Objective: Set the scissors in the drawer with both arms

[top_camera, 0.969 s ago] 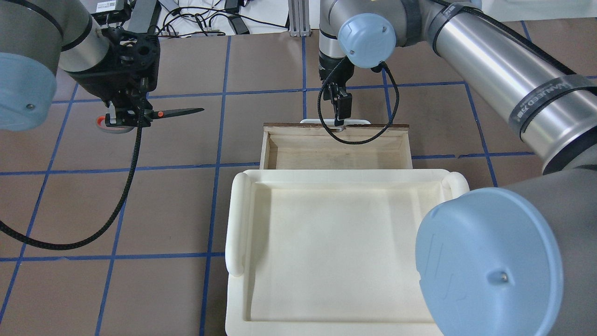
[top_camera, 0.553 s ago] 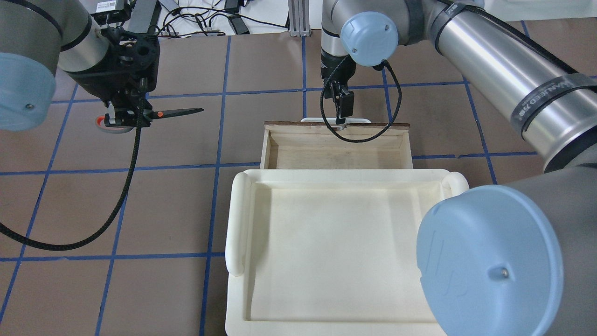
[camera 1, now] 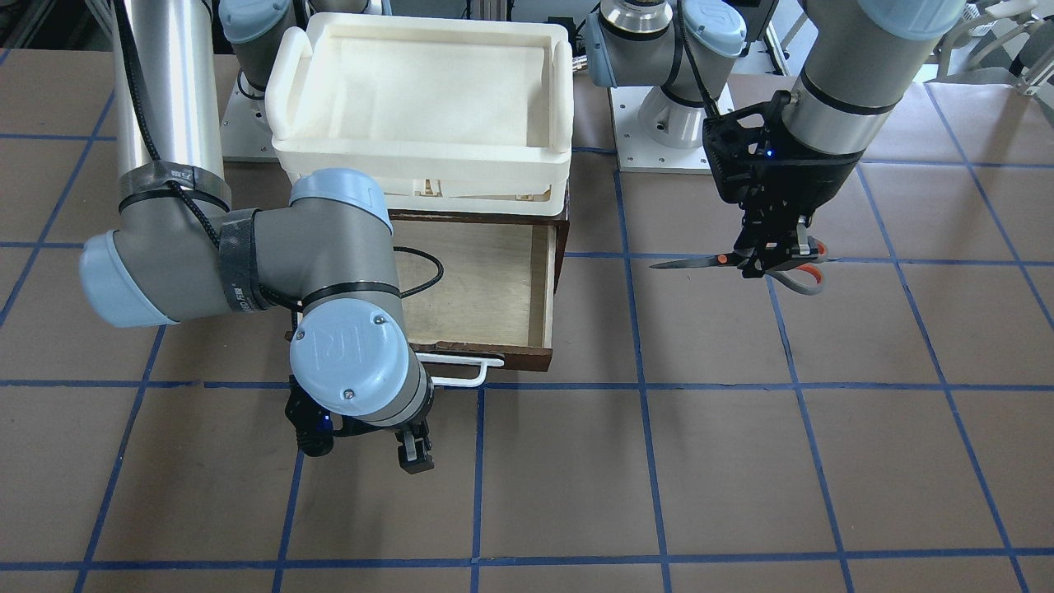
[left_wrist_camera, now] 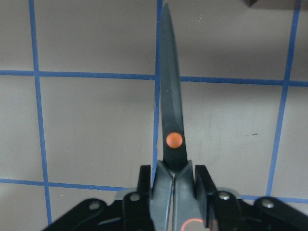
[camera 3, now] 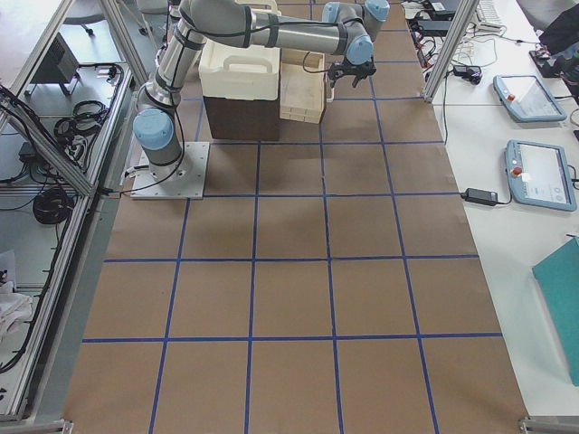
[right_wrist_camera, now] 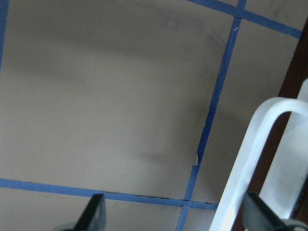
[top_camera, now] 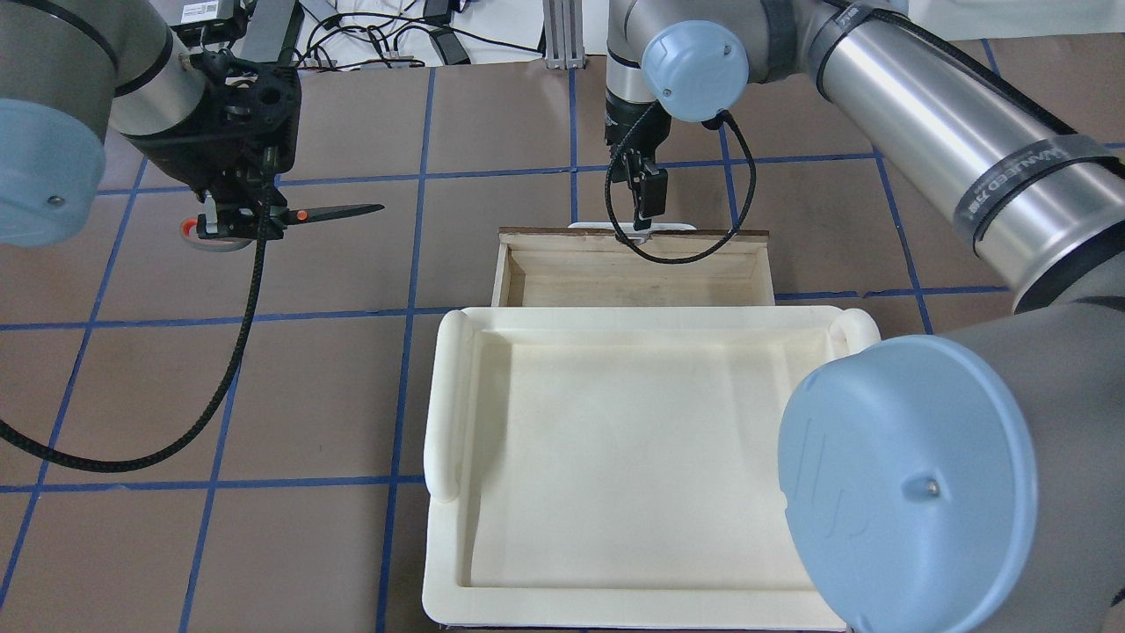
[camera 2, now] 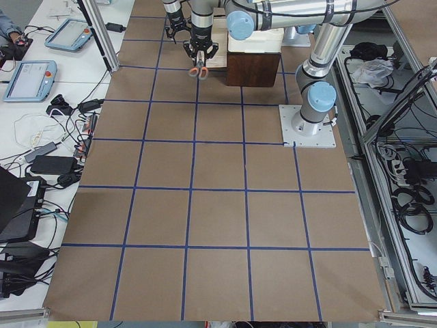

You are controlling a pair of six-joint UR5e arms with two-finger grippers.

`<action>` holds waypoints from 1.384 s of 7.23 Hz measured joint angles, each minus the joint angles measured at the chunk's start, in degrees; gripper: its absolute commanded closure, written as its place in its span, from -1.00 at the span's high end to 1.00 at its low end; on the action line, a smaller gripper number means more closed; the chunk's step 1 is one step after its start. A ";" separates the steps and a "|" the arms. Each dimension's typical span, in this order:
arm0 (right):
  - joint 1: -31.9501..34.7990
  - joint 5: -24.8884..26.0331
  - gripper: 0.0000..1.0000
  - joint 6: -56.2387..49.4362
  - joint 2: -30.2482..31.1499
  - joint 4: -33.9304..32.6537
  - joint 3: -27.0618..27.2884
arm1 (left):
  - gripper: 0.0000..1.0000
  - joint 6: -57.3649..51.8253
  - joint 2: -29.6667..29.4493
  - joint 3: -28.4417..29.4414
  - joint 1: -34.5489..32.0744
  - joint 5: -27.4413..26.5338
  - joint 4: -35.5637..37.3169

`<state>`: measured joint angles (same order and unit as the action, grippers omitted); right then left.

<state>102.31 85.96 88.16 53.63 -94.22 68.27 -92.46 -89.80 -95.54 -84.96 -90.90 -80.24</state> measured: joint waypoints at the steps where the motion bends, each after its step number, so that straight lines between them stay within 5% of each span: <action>1: 0.00 0.00 1.00 0.00 -0.03 0.00 -0.04 | -1.00 0.00 0.03 -0.01 0.03 -0.04 0.00; 5: 0.03 2.30 1.00 -4.26 4.22 1.11 0.58 | -1.00 0.00 0.06 -0.17 0.06 -0.07 -0.04; 10: -7.94 5.23 1.00 -44.73 15.79 0.79 6.99 | -1.00 8.20 -1.15 0.22 -4.38 0.26 1.07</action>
<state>94.37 91.18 43.43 69.41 -93.42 75.27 -84.26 -90.95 -95.32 -89.34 -90.64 -79.17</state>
